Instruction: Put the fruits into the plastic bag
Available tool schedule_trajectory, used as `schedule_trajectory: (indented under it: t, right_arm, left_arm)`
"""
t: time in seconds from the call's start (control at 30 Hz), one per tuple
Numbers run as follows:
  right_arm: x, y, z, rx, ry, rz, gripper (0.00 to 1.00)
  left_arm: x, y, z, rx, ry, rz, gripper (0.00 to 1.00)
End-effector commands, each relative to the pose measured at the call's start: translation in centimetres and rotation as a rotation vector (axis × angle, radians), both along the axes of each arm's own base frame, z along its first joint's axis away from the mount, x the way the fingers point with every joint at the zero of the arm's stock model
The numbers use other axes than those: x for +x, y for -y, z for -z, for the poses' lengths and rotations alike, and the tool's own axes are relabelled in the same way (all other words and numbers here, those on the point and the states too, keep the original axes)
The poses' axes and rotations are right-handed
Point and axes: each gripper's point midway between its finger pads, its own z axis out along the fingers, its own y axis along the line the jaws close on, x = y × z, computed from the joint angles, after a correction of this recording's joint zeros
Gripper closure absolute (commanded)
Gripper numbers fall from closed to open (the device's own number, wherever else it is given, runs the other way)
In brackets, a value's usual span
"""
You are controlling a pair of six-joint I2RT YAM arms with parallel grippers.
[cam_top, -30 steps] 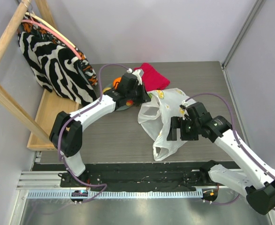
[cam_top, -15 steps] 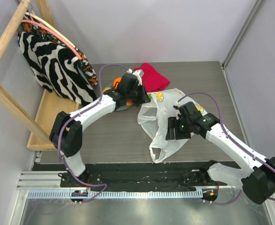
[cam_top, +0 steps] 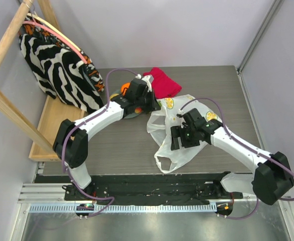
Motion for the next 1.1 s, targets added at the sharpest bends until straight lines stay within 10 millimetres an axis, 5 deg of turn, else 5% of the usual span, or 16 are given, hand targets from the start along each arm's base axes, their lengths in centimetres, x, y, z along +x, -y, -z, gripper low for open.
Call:
schedule_trajectory:
  t: [0.0,0.13,0.2,0.4,0.43,0.57,0.67,0.77,0.83,0.87,0.97,1.07]
  right_arm:
    - [1.2,-0.5,1.5,-0.045,0.026,-0.022,0.25]
    - [1.8,-0.2,3.2,-0.094,0.005,-0.016,0.36]
    - [2.0,-0.3,3.4,-0.104,0.005,-0.017,0.53]
    - [2.5,-1.3,0.7,-0.039,0.065,-0.038,0.88]
    - [2.8,-1.3,-0.7,-0.021,0.103,-0.032,0.99]
    - [4.3,0.0,-7.2,-0.010,0.262,0.067,0.99]
    - [6.2,1.3,-15.9,0.065,0.472,0.203,0.99]
    - [7.0,3.1,-22.7,0.116,0.627,0.324,0.99]
    - [7.3,4.1,-25.3,0.121,0.682,0.374,0.99]
    - [7.5,4.4,-27.6,0.140,0.725,0.397,0.99]
    - [8.2,5.7,-30.4,0.122,0.786,0.464,0.99]
    - [9.0,7.0,-29.9,0.059,0.795,0.507,0.99]
  left_arm:
    - [0.7,0.1,-1.9,-0.021,0.050,0.004,1.00]
    - [0.6,0.0,-1.9,-0.021,0.050,0.006,1.00]
    - [0.6,-0.1,-1.9,-0.021,0.049,0.002,1.00]
    - [0.6,-1.1,-1.6,-0.006,0.048,-0.006,1.00]
    - [0.6,-1.3,-1.5,-0.002,0.047,-0.009,1.00]
    - [0.7,-2.7,-1.9,0.039,0.052,-0.003,1.00]
    - [0.5,-3.1,-4.1,0.044,0.046,0.011,1.00]
    - [0.1,-2.7,-8.6,-0.036,0.025,0.021,1.00]
    - [-0.7,-2.5,-10.9,-0.093,-0.007,0.038,1.00]
    - [-0.5,-2.3,-13.7,-0.139,0.020,0.041,1.00]
    - [-1.1,-2.3,-17.8,-0.225,-0.005,0.073,1.00]
    - [-1.4,-2.5,-19.0,-0.279,-0.069,0.115,1.00]
